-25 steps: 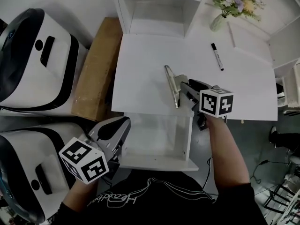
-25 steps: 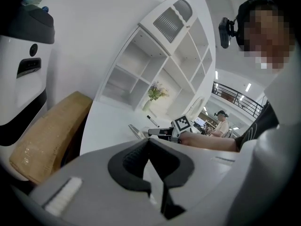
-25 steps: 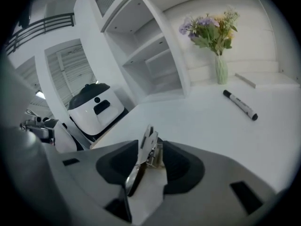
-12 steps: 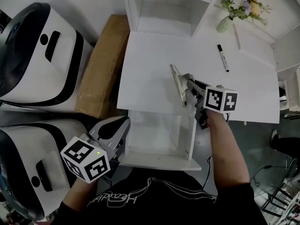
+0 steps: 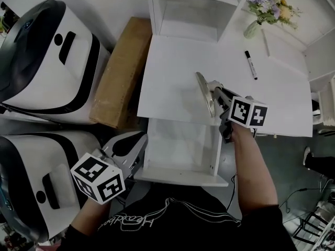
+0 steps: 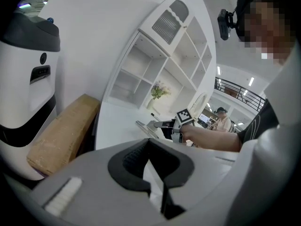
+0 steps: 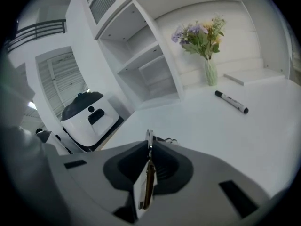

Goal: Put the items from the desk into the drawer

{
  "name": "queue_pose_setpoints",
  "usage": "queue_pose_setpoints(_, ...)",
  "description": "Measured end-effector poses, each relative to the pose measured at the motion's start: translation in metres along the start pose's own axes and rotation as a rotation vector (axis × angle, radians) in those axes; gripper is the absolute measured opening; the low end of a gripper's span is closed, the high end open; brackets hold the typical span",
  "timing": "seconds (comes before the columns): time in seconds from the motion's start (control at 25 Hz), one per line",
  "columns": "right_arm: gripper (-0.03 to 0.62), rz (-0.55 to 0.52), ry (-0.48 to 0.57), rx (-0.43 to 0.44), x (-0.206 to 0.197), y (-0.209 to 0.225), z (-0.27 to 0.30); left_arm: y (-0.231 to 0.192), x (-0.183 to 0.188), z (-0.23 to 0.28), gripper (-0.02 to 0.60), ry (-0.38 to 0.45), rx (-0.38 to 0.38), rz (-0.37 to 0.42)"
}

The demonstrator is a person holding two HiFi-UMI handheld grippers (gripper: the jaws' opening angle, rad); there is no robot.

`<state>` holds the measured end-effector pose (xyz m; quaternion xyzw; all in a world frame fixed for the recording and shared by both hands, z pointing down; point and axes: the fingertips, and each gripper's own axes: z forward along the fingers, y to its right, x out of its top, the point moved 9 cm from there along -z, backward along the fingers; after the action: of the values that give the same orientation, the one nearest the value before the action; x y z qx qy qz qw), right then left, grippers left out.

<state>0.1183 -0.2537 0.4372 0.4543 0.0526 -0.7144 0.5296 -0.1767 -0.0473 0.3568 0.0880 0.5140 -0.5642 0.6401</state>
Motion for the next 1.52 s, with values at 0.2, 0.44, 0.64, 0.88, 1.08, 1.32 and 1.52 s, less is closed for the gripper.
queue_pose_setpoints(0.2, 0.034, -0.019, 0.048, 0.012, 0.003, -0.016, -0.02, 0.01, -0.004, -0.013, 0.009, 0.009, 0.001, 0.013)
queue_pose_setpoints(0.44, 0.032, -0.054, 0.108, 0.049, 0.003, -0.041, -0.054, 0.022, -0.01, -0.025, 0.009, 0.015, -0.017, 0.029)
queue_pose_setpoints(0.64, 0.032, -0.037, 0.151, 0.088, -0.009, -0.064, -0.092, 0.035, -0.019, -0.032, 0.009, 0.018, -0.039, 0.045)
queue_pose_setpoints(0.88, 0.031, 0.0, 0.168, 0.13, -0.029, -0.08, -0.124, 0.044, -0.019, -0.032, 0.009, 0.021, -0.08, 0.063)
queue_pose_setpoints(1.08, 0.031, -0.033, 0.118, 0.143, -0.06, -0.092, -0.136, 0.049, -0.026, -0.036, 0.009, 0.013, -0.094, 0.067)
queue_pose_setpoints(1.32, 0.031, -0.064, 0.021, 0.163, -0.099, -0.102, -0.124, 0.047, -0.037, -0.036, 0.009, -0.009, -0.091, 0.055)
queue_pose_setpoints(1.52, 0.031, -0.108, -0.086, 0.191, -0.122, -0.105, -0.094, 0.038, -0.04, -0.033, 0.009, -0.02, -0.075, 0.043)
